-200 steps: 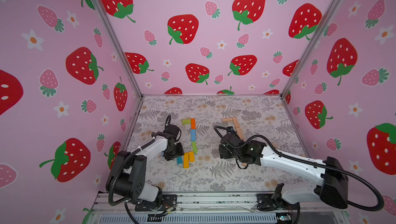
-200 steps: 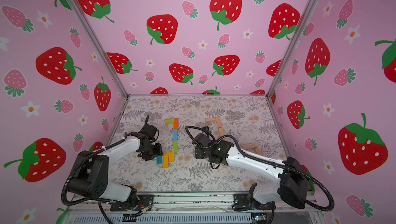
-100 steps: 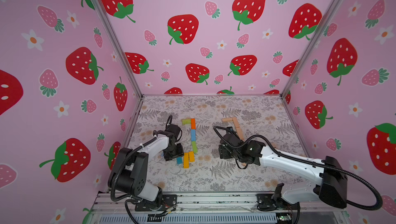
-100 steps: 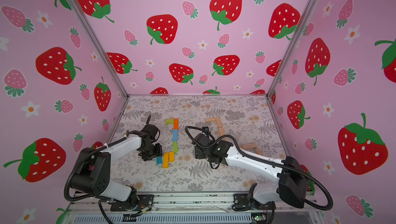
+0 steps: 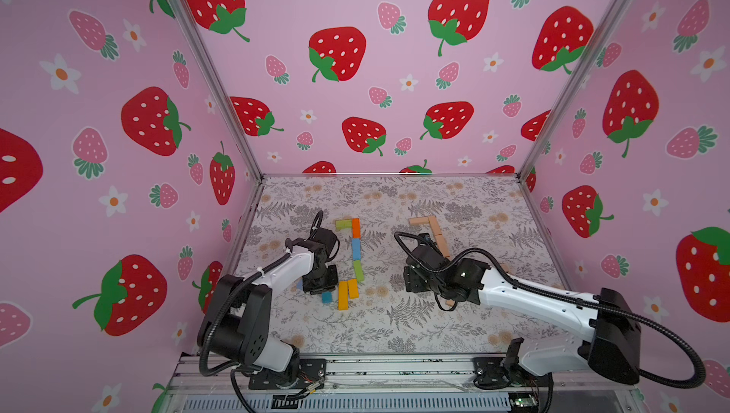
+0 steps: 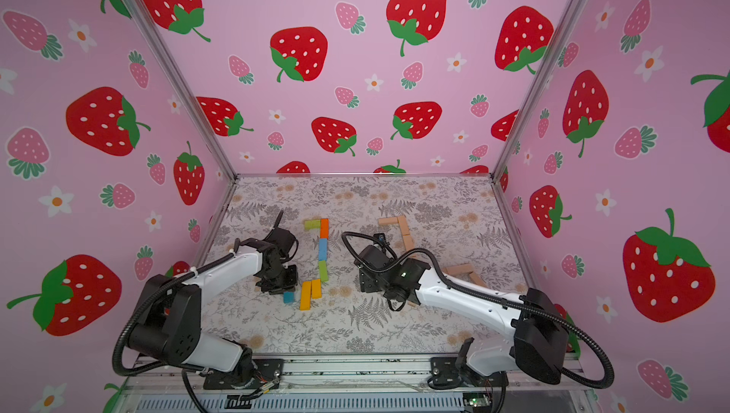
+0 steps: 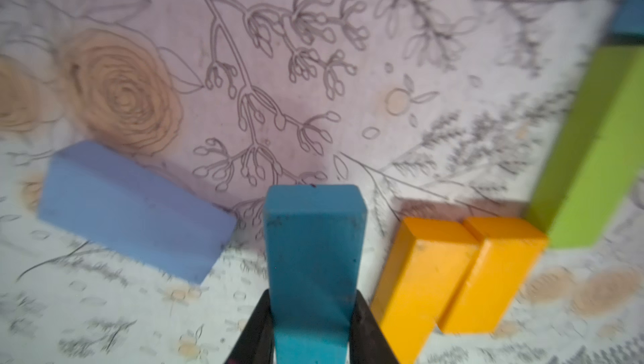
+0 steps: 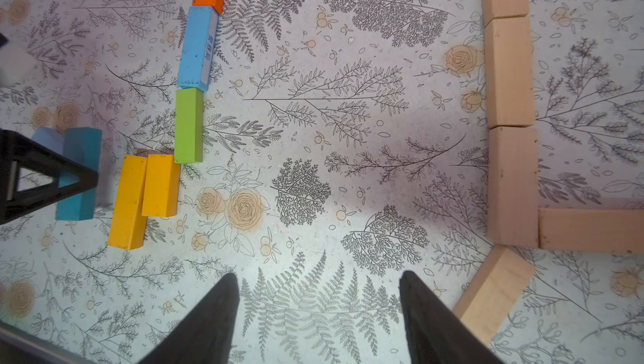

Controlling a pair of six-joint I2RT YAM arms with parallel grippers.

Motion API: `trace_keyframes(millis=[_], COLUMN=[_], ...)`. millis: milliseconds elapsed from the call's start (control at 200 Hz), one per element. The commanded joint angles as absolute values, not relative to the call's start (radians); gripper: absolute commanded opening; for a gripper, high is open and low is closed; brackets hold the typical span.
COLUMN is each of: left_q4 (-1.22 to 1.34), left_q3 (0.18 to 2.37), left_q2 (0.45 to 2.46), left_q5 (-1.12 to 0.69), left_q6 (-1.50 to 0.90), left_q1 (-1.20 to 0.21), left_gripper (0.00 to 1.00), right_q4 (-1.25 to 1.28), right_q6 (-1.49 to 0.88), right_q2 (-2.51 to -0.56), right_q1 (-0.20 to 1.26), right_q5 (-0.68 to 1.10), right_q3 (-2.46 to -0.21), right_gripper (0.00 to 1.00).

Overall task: Assemble a giraffe with building blocks
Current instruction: Pick up the building block from the center of the board.

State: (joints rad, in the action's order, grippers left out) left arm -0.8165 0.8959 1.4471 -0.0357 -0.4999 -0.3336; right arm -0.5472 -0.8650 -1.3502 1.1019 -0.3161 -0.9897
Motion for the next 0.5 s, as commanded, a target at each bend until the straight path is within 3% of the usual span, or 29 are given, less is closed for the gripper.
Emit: trace_keyframes(millis=[0,295,495], left_q4=[-0.927,-0.884,-0.836], left_q3=[1.067,1.371,1.488], left_q2=[1.368,1.601,1.810], left_q5=[-0.010,-0.044,-0.062], left_q6=[-0.409,-0.162,-0.047], left_q1=[-0.409,-0.602,-0.656], left_gripper=[0.20,0.08,0.07], right_q4=[-0.588,-0.659,-0.684], right_q6=[-0.853,-0.724,-0.694], right_q2=[-1.284,-1.041,-0.857], right_q1=[1.090,1.054,1.049], right_q5=[-0.358,-0.457,-0.500], right_q3=[-0.982,-0.931,-0.875], right_gripper=[0.73,0.72,0.69])
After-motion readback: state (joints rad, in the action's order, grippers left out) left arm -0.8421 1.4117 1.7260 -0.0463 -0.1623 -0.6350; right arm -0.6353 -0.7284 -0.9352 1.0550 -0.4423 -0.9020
